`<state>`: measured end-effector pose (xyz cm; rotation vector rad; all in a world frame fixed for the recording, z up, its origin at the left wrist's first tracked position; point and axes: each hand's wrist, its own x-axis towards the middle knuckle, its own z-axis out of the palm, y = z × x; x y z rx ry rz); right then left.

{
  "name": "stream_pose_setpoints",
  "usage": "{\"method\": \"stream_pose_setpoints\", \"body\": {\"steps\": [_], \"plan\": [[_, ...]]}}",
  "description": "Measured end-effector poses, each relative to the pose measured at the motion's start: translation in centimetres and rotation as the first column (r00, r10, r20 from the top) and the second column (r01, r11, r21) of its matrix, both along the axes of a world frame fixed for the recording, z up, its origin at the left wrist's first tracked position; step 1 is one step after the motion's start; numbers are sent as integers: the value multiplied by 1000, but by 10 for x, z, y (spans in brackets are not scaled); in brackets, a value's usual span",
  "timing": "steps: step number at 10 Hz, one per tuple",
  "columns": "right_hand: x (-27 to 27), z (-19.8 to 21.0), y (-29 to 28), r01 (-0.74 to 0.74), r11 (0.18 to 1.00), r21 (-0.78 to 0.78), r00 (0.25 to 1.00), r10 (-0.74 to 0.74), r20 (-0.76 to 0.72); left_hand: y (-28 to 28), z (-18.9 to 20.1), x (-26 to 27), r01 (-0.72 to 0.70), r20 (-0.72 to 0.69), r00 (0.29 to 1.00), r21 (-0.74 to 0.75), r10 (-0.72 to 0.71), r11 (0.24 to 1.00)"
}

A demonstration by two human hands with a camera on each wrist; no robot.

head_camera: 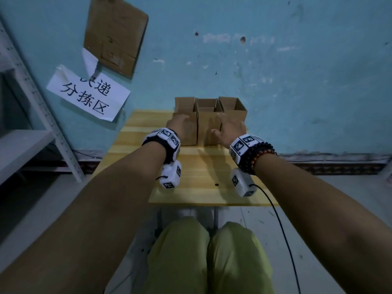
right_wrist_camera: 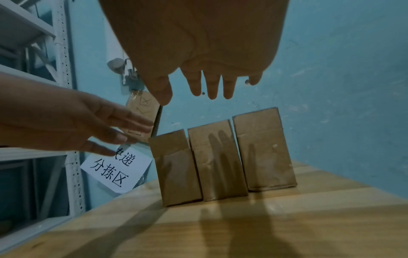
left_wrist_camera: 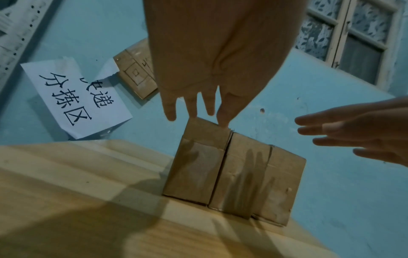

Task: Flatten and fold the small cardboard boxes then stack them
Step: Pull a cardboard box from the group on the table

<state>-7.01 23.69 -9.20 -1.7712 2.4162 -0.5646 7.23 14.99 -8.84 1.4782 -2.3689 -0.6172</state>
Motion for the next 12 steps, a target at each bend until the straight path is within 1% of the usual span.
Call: {"method": "stream_pose_setpoints", "body": {"steps": [1,2,3,4,6,7,8,9,10,11,12], "plan": [[-1,-13,-10,-19,1000,19,999,18,36,-13,-9,-8,-93,-106,991,-95,83,991],[-4,-24,-24,-44,998,36,993,39,108,-30,-18,-17,-132,-95,988,-150,119,980],[-6,-35,-33,-82,995,50,992,76,101,-35,-18,-22,-162,-64,986,-161,154,974],[-10,-45,-35,-100,994,48,987,93,128,-49,-23,-22,-215,-60,976,-172,208,961],[-11,-58,-36,-101,993,60,981,89,173,-51,-22,-12,-300,-13,952,-250,307,920],[-8,-60,-33,-122,991,53,977,111,180,-50,-21,-5,-377,-50,926,-198,375,905],[-5,-61,-31,-130,989,70,981,118,154,-52,-17,8,-441,-112,897,-152,428,885],[-2,-61,-29,-128,987,95,985,116,129,-48,-7,18,-430,-125,902,-186,413,883],[4,-58,-27,-142,984,105,983,127,135,-44,1,25,-508,-232,853,-160,468,846],[10,-55,-25,-157,983,97,979,143,145,-44,12,30,-523,-291,835,-158,467,837],[15,-51,-23,-166,983,77,977,153,150,-44,22,34,-462,-340,851,-122,400,879]]}}
